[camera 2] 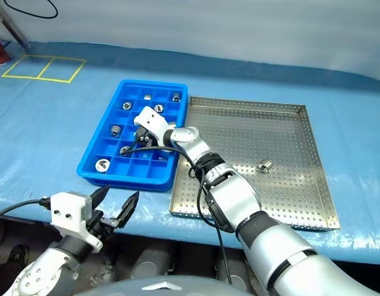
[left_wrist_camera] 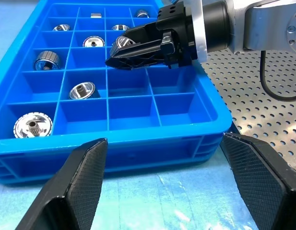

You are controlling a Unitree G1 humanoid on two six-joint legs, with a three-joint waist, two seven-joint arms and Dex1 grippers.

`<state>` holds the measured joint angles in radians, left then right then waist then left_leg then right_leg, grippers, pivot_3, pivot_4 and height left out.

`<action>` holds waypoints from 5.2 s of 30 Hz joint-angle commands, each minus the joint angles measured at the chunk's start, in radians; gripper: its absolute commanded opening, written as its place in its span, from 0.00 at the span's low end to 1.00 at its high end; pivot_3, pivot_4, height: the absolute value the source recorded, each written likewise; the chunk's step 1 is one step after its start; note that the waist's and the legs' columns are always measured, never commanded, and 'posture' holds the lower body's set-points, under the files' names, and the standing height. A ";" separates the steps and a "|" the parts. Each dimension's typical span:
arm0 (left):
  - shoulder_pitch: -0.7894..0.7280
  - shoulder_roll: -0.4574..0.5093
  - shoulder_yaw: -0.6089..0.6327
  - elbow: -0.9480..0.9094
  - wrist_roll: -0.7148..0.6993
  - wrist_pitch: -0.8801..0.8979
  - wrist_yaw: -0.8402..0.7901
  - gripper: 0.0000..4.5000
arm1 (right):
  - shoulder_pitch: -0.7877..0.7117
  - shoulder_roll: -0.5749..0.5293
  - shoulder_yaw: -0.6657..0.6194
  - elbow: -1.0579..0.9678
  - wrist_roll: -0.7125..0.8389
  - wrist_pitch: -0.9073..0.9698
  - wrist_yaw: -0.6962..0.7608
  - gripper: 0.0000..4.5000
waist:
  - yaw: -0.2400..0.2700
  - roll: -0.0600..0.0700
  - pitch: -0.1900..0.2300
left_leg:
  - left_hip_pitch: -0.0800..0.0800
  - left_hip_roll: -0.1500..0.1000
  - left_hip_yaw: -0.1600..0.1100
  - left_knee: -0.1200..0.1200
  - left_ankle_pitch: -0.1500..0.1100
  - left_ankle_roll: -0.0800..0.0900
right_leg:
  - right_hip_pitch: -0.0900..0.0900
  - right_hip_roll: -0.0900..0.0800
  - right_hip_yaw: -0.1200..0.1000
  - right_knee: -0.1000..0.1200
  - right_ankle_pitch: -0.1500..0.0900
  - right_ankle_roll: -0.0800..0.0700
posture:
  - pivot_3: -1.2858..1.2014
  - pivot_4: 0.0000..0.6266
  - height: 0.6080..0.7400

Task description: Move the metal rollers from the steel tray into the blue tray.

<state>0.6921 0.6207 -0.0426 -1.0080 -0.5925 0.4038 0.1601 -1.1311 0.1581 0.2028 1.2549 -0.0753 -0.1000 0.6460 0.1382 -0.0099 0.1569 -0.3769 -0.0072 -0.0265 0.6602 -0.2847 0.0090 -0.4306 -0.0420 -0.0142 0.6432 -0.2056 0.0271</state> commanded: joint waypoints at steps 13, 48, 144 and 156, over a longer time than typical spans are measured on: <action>-0.015 0.033 -0.001 -0.039 -0.009 -0.021 0.025 0.93 | -0.081 0.052 -0.050 0.025 -0.002 0.002 -0.051 0.38 | 0.006 0.000 0.001 | 0.000 0.000 -0.001 0.000 0.000 0.000 | 0.000 0.001 -0.001 0.000 0.000 0.000 | 0.70 0.24 1.00; -0.268 0.034 0.081 0.008 -0.093 0.142 -0.074 0.93 | 0.352 -0.337 -0.132 -0.838 -0.019 0.259 -0.081 0.73 | 0.006 0.000 0.000 | -0.002 -0.002 -0.010 0.004 0.002 -0.002 | 0.008 0.000 -0.003 -0.002 -0.002 0.003 | 0.60 0.24 1.00; 0.119 -0.114 0.436 -0.039 -0.066 0.073 -0.228 0.93 | 0.367 -0.098 0.308 -0.926 0.201 0.464 0.136 0.32 | -0.064 -0.002 0.000 | 0.000 0.013 0.010 0.019 -0.005 0.009 | 0.003 0.014 0.025 0.001 0.003 0.004 | 0.65 0.24 1.00; 0.089 -0.038 0.398 -0.039 -0.094 0.068 -0.155 0.93 | 0.374 -0.115 0.297 -0.838 0.129 0.449 0.157 0.32 | -0.053 -0.001 0.001 | -0.001 0.013 0.009 0.018 -0.005 0.008 | 0.003 0.016 0.024 0.000 0.002 0.004 | 0.64 0.24 1.00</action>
<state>0.7848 0.5717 0.3461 -1.0060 -0.6799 0.4767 -0.0007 -0.7509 0.0401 0.5217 0.4295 0.0553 0.3698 0.8014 0.0852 -0.0106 0.1578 -0.3775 0.0060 -0.0171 0.6783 -0.2898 0.0172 -0.4281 -0.0260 0.0099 0.6435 -0.2038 0.0311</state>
